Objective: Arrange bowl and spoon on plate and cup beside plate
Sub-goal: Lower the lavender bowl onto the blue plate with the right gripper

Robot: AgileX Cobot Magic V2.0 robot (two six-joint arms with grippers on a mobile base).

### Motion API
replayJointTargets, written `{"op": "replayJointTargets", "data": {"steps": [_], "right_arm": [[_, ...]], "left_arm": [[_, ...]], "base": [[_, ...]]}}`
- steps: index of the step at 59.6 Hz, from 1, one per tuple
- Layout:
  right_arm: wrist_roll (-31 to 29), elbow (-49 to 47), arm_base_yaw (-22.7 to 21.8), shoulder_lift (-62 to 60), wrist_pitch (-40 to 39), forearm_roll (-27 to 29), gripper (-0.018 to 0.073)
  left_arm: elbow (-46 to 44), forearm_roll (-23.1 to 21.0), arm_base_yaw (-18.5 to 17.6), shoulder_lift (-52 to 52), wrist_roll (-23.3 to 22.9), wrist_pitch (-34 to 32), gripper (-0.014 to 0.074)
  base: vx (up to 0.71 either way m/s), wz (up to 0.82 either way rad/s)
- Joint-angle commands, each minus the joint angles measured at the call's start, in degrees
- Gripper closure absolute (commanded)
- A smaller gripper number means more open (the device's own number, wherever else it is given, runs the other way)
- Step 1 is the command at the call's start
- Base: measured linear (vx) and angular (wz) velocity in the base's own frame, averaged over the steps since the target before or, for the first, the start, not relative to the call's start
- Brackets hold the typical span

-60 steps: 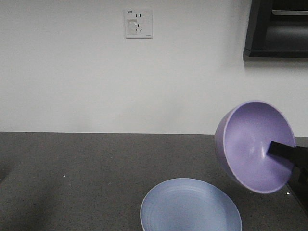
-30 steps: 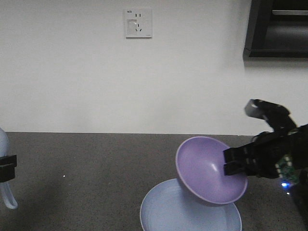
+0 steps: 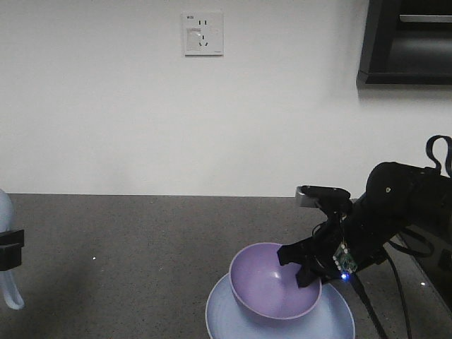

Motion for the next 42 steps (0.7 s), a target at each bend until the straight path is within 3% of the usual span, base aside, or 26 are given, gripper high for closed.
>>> {"op": "replayJointTargets", "data": {"steps": [1, 28, 42], "right_arm": [[0.83, -2.11, 0.0, -1.72, -2.69, -2.11, 0.0568], [0.28, -2.11, 0.0, 0.92, -4.08, -2.88, 0.0551], [-0.25, -2.11, 0.0, 0.92, -3.68, -2.73, 0.038]], "left_arm": [[-2.16, -1.14, -0.39, -0.78, 0.0, -2.96, 0.0596], [-2.16, -1.2, -0.39, -0.78, 0.0, -2.96, 0.0596], [-2.16, -1.2, -0.39, -0.78, 0.0, -2.96, 0.0596]], "base": [[0.0, 0.0], [0.0, 0.0], [0.0, 0.0]]}}
